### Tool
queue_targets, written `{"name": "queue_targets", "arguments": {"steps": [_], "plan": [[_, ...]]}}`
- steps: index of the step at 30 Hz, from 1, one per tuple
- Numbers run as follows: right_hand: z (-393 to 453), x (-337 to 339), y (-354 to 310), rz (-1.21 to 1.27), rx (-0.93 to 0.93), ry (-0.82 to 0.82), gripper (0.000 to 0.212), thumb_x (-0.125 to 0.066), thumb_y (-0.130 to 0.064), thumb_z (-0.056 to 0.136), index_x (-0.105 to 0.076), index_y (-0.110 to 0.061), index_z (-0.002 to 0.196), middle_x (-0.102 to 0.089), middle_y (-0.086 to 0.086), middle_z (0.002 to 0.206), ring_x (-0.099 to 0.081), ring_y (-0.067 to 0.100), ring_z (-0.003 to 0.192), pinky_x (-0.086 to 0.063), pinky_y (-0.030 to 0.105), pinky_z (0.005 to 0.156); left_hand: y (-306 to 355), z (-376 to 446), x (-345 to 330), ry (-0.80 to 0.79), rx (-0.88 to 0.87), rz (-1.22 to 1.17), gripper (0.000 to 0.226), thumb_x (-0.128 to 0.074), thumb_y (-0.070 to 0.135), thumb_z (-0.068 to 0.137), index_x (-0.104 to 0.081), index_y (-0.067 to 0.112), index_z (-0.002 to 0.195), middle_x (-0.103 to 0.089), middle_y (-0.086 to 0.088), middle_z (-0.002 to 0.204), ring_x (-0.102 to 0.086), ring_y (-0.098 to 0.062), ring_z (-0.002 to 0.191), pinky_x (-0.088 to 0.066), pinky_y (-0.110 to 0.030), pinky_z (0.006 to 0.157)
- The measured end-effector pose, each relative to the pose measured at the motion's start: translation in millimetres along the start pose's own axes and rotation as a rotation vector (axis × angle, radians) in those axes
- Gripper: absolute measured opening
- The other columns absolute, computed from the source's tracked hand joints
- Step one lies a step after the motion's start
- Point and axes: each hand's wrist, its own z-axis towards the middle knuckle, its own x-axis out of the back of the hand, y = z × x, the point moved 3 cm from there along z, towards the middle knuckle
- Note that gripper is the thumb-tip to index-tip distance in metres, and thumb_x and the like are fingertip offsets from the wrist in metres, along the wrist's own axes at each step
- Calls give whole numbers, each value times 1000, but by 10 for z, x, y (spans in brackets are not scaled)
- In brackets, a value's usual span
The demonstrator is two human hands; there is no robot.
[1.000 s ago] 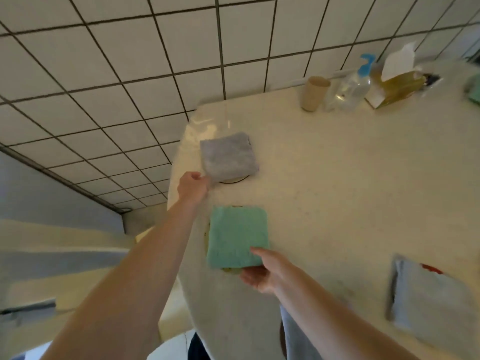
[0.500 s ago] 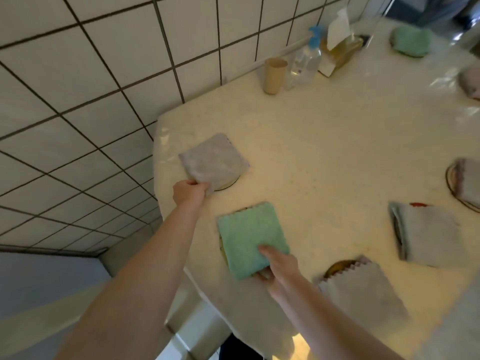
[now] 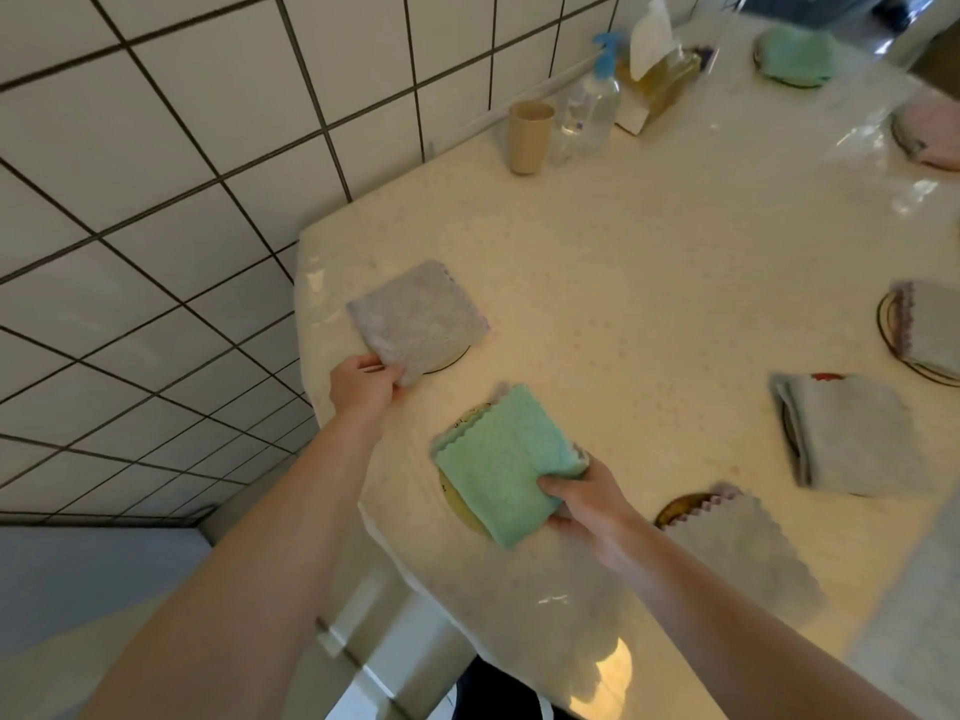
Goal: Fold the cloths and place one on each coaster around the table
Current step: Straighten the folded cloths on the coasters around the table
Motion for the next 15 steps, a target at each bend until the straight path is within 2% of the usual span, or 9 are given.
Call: {"name": "queue_targets", "arguments": {"steps": [2, 7, 12, 15], "plan": [[20, 8, -7, -16, -9, 14, 39, -59, 5, 82, -59, -22, 111, -67, 10, 106, -65, 30, 98, -56, 48, 78, -6, -4, 7, -1, -9, -23, 32, -78, 12, 76, -64, 11, 106, -68, -9, 99, -68, -21, 84, -58, -34, 78], [5, 55, 5, -13, -72, 98, 35, -68, -9, 82, -52, -14, 112, -65, 12, 105, -67, 30, 89, -57, 35, 58, -71, -29, -5, -7, 8, -105, 35, -76, 12, 78, -62, 7, 110, -67, -13, 104, -68, -21, 89, -58, -31, 74], [-61, 190, -51, -109, -92, 143, 12, -65, -15, 87, -54, -9, 90, -65, 19, 88, -66, 27, 65, -60, 42, 59, -110, -97, -14, 20, 26, -89, 36, -74, 16, 81, -60, 6, 112, -66, -14, 107, -68, -21, 86, -59, -35, 77], [-52, 365, -71, -143, -72, 154, 11, -62, -12, 88, -54, -5, 86, -63, 19, 78, -63, 26, 56, -58, 40, 55, -86, -273, -26, 85, 0, -17, 40, -69, 17, 83, -53, 7, 119, -62, -10, 108, -65, -19, 81, -56, -30, 72]]}}
